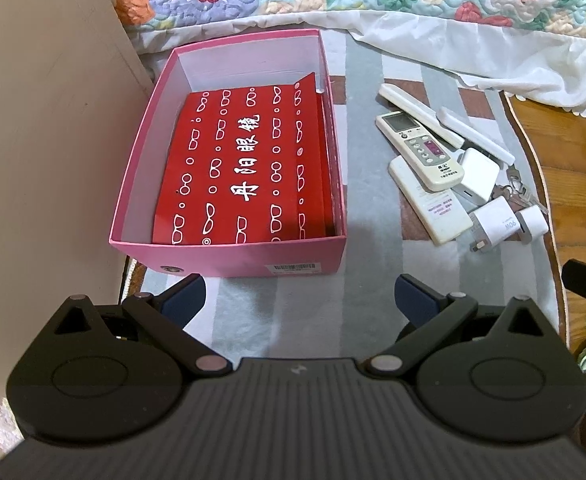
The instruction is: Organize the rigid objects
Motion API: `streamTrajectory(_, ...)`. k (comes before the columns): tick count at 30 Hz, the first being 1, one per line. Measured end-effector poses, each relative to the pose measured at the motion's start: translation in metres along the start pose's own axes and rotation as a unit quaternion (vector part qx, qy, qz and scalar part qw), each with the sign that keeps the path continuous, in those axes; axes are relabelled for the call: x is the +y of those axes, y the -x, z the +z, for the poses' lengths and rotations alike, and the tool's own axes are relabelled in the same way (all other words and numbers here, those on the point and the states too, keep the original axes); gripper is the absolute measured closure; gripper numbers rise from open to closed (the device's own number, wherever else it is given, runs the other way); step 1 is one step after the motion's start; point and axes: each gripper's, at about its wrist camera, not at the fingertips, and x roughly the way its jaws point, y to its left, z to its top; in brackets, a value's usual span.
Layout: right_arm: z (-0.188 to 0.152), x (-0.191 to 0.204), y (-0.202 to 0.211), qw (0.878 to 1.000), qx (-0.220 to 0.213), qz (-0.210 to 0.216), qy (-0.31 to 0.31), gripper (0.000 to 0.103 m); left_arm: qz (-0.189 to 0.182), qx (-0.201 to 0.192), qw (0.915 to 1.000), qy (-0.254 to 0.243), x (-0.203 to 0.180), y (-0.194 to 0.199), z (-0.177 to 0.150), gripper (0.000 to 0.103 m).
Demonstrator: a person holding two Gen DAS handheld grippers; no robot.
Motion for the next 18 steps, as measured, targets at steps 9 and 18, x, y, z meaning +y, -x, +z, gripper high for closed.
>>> streamTrajectory(9,-0.002,0.000,0.000,1.000,0.000,0.000,0.000,0.001,0.007,-0.029,0.9994,-0.020,-0.003,0.012,-0.003,0.000)
streamTrajectory(18,-0.003,0.000,-0.002,1.000,0.001,0.001,-0.001,0.001,0.007,-0.025,0.9996,-0.013,0.001,0.009,-0.005,0.000)
